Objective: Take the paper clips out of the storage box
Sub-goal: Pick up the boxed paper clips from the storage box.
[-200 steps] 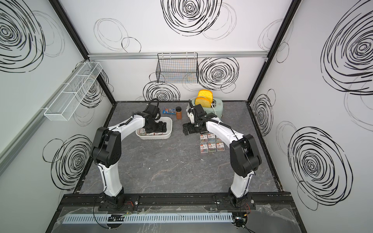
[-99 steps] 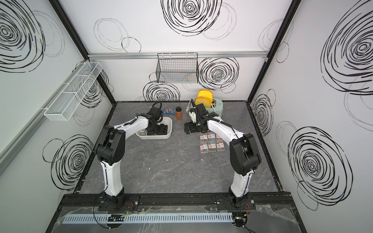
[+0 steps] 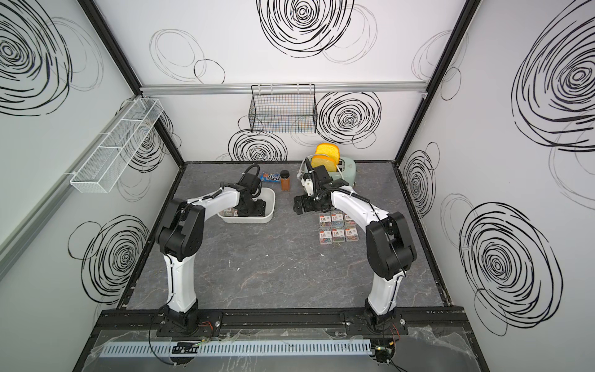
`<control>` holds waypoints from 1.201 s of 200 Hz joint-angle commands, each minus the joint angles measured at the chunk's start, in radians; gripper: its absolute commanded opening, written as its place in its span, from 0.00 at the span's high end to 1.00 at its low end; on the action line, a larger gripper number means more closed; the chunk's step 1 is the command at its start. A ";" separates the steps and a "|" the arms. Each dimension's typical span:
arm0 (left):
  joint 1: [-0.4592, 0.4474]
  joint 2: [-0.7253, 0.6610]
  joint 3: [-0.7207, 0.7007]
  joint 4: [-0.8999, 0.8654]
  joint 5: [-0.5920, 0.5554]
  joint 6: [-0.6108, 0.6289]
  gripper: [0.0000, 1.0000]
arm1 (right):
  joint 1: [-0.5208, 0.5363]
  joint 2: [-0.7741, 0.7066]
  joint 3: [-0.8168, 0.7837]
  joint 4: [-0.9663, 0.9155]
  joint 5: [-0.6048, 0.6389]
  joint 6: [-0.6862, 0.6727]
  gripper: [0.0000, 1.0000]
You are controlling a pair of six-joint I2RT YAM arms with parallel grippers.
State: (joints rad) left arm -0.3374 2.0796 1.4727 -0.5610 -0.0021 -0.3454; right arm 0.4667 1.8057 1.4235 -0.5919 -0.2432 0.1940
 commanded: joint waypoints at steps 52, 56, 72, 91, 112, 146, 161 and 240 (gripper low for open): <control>0.010 -0.073 -0.001 0.041 -0.014 0.009 0.55 | -0.004 -0.003 0.027 0.021 -0.030 0.007 0.05; 0.011 -0.080 0.001 0.042 -0.011 0.012 0.55 | -0.004 -0.002 0.028 0.025 -0.034 0.008 0.05; 0.011 -0.104 0.013 0.038 0.002 0.022 0.55 | -0.004 0.000 0.039 0.028 -0.051 0.006 0.04; 0.015 -0.124 0.030 0.025 0.033 0.035 0.54 | -0.007 0.001 0.052 0.032 -0.079 0.003 0.03; 0.016 -0.147 0.038 0.022 0.070 0.052 0.53 | -0.011 0.003 0.064 0.038 -0.115 -0.001 0.03; 0.017 -0.194 0.027 0.039 0.165 0.082 0.52 | -0.028 0.010 0.073 0.049 -0.195 0.012 0.04; 0.016 -0.220 0.011 0.060 0.212 0.096 0.53 | -0.035 0.010 0.076 0.056 -0.242 0.016 0.04; -0.015 -0.312 -0.092 0.179 0.317 -0.091 0.55 | -0.022 -0.046 -0.076 0.225 -0.376 0.125 0.11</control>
State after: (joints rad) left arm -0.3363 1.7905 1.4040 -0.4725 0.2718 -0.3294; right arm 0.4313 1.7966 1.4193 -0.4515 -0.5579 0.2699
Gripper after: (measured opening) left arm 0.549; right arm 0.900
